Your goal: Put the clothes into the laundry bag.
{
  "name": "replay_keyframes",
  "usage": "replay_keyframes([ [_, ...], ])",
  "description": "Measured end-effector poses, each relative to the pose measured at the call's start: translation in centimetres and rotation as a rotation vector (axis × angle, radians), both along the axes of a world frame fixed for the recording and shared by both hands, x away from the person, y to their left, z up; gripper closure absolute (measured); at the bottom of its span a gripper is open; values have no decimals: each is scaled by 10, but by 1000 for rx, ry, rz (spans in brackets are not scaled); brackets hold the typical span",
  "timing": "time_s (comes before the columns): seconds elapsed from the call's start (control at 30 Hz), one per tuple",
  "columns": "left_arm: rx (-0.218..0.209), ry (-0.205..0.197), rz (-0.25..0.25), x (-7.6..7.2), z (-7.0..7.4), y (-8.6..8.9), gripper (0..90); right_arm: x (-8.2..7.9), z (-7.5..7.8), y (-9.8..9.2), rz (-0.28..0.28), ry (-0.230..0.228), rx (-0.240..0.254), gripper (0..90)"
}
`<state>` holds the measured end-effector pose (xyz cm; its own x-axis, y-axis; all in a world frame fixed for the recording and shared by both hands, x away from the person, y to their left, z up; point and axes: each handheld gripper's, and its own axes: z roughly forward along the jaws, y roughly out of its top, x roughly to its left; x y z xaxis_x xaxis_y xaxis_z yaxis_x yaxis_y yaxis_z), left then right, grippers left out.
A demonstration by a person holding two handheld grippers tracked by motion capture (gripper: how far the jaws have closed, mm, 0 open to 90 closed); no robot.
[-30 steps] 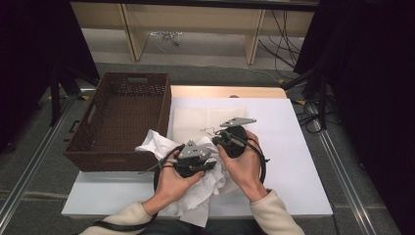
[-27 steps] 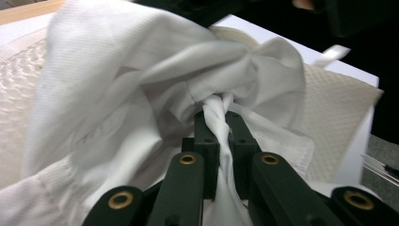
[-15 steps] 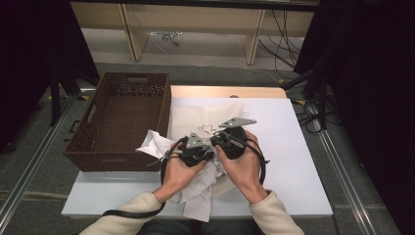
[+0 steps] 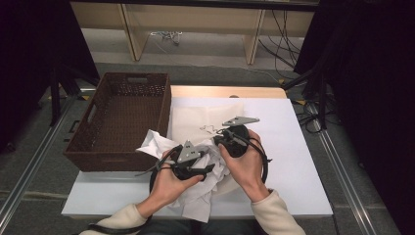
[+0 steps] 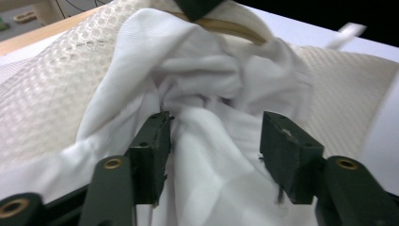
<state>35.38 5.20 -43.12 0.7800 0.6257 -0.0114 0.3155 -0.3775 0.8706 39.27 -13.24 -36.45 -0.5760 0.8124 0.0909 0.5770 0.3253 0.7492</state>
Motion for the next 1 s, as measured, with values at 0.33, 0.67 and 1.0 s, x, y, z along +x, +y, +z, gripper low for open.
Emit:
replay_keyframes([
  [0.33,175,56,-16,3,-35,-4,406,0,-1,2,-5,14,-1,886],
  [0.67,261,92,-22,18,-48,-13,686,1,-2,1,3,26,-4,886],
  [1.0,69,89,-50,16,-22,-13,845,0,-2,2,-5,16,-2,886],
])
